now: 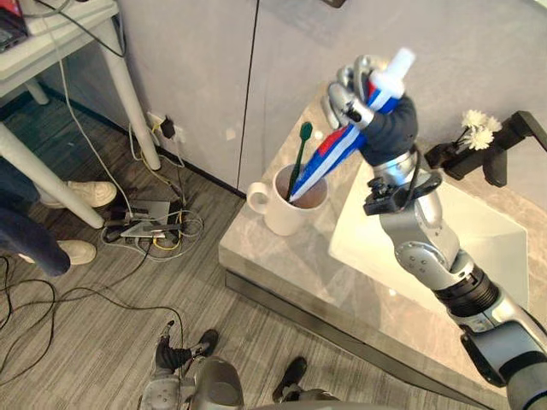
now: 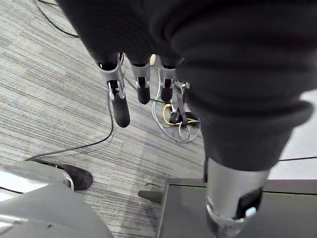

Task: Organize washtable

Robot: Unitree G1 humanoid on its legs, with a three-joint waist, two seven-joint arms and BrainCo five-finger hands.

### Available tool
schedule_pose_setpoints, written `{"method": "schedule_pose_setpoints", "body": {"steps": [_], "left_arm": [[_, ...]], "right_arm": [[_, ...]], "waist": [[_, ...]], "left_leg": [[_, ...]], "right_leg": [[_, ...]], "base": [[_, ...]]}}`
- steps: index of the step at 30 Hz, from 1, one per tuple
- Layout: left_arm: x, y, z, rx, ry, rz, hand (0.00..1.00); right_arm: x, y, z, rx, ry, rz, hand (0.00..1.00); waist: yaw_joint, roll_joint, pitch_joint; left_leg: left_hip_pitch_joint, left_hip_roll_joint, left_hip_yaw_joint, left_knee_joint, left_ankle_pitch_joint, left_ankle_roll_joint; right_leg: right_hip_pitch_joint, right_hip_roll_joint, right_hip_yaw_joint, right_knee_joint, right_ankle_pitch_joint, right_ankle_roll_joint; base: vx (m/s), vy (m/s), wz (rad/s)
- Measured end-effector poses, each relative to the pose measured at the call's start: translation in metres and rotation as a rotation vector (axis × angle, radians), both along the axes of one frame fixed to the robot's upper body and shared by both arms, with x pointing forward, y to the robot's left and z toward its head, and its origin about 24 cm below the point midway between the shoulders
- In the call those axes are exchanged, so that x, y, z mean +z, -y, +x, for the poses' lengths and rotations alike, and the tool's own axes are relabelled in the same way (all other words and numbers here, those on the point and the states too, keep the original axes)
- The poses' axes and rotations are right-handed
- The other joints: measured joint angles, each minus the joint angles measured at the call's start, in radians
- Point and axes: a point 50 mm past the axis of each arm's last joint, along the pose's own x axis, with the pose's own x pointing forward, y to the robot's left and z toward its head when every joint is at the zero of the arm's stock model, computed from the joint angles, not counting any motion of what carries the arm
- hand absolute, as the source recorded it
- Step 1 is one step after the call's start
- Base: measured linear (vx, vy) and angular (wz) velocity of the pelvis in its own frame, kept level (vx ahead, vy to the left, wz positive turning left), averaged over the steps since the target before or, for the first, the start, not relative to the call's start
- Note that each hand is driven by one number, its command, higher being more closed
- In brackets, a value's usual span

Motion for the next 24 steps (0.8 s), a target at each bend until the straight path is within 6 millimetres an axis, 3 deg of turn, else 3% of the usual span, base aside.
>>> {"method": "schedule_pose_setpoints", "body": {"steps": [5, 17, 18, 24], "left_arm": [[0.0007, -0.0017, 0.0005, -0.004, 0.000, 0.007, 0.00], [0.0017, -0.0059, 0.0004, 0.007, 0.005, 0.000, 0.00], [0.0018, -0.0061, 0.0004, 0.009, 0.006, -0.001, 0.00], [0.0020, -0.0065, 0.0005, 0.006, 0.005, -0.001, 0.00]], "right_arm": [[-0.0025, 0.0004, 0.0011, -0.003, -0.012, -0.005, 1.00], [-0.0024, 0.0005, 0.0011, 0.000, -0.016, 0.000, 1.00], [-0.0024, 0.0004, 0.0011, 0.000, -0.016, -0.001, 0.00], [-0.0020, 0.0007, 0.0011, -0.001, -0.014, -0.004, 0.00]], "waist": [[0.016, -0.011, 0.007], [0.016, -0.031, 0.016], [0.016, -0.033, 0.016], [0.016, -0.035, 0.017]], "left_leg": [[0.000, 0.000, 0.000, 0.001, 0.000, 0.000], [-0.002, 0.000, 0.001, 0.001, 0.000, 0.000], [-0.002, 0.000, 0.001, 0.001, 0.000, 0.000], [-0.001, 0.000, 0.002, 0.002, 0.000, 0.000]], "right_leg": [[0.000, 0.000, 0.000, 0.000, 0.000, 0.000], [-0.002, 0.001, 0.001, 0.000, 0.000, 0.000], [-0.002, 0.001, 0.001, 0.000, 0.000, 0.000], [-0.002, 0.001, 0.002, 0.000, 0.000, 0.000]], "base": [[0.00, 0.000, 0.00], [0.00, 0.000, 0.00], [0.00, 0.000, 0.00], [0.00, 0.000, 0.00]]}}
